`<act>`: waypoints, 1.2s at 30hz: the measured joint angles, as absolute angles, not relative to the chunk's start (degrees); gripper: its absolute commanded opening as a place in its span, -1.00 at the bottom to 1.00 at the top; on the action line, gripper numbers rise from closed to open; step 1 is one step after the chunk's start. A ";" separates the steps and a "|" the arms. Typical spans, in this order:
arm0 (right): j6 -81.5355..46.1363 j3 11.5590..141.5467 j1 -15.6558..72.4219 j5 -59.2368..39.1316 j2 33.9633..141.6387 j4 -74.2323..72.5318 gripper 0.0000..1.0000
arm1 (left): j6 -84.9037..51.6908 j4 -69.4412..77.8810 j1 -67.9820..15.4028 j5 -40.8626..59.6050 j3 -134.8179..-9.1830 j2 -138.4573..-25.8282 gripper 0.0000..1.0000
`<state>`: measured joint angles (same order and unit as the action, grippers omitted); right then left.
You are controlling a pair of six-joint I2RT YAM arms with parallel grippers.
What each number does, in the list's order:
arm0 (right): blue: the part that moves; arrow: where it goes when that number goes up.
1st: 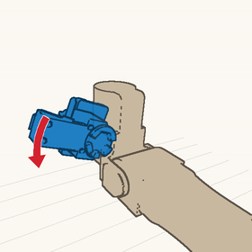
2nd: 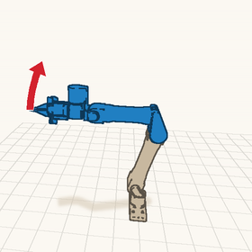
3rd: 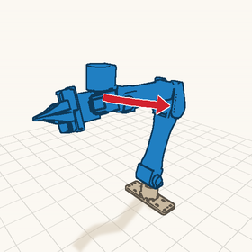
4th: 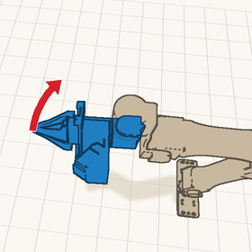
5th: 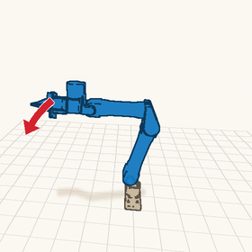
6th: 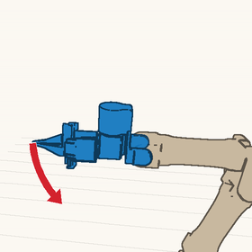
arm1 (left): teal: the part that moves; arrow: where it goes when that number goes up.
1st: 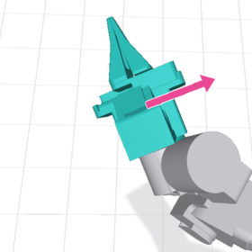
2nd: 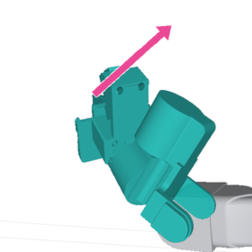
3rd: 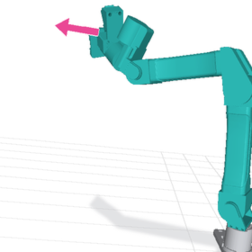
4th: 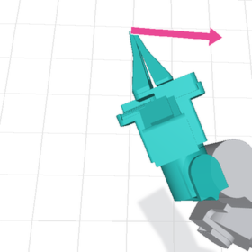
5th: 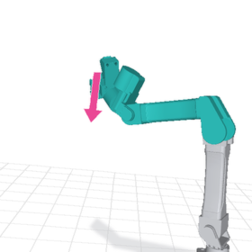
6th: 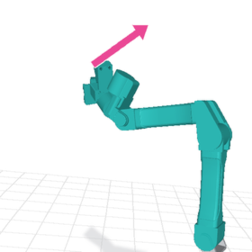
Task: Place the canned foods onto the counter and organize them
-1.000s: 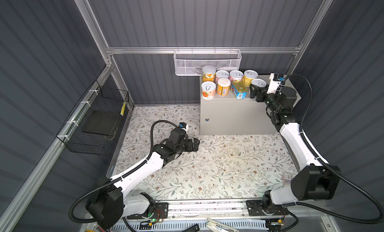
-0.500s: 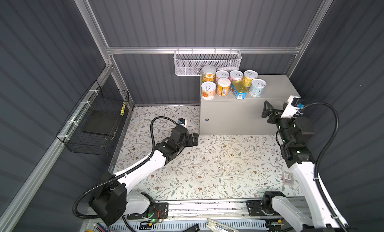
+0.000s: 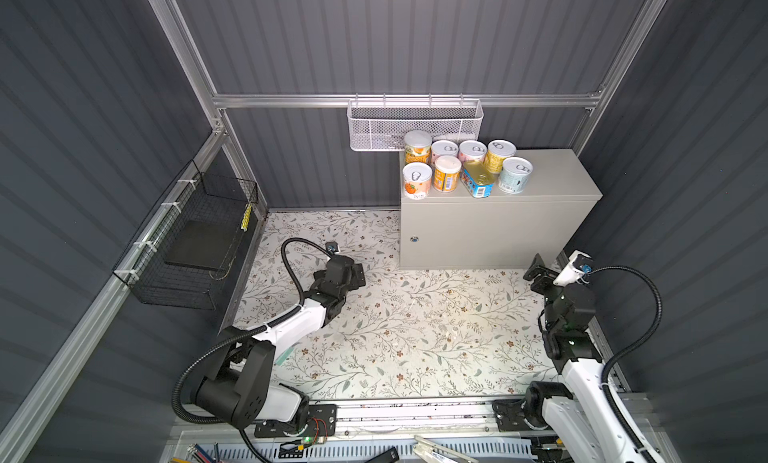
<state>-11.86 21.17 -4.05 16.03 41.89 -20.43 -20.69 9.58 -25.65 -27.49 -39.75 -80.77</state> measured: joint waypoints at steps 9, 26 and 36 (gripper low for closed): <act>-12.29 16.05 -4.16 19.90 49.43 -29.41 0.98 | -11.51 21.19 -16.62 -35.66 -32.12 -80.60 1.00; -13.19 11.88 -4.36 20.36 73.32 -51.96 0.98 | 2.90 61.69 -13.69 -34.44 -17.96 -96.18 1.00; -11.05 13.02 -4.36 16.12 76.88 -55.02 0.98 | 2.85 61.82 -9.26 -23.92 -21.93 -98.70 1.00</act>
<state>-11.05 13.02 -4.36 16.12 76.88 -55.02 2.85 61.82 -9.26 -23.92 -21.93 -98.70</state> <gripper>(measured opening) 0.989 0.998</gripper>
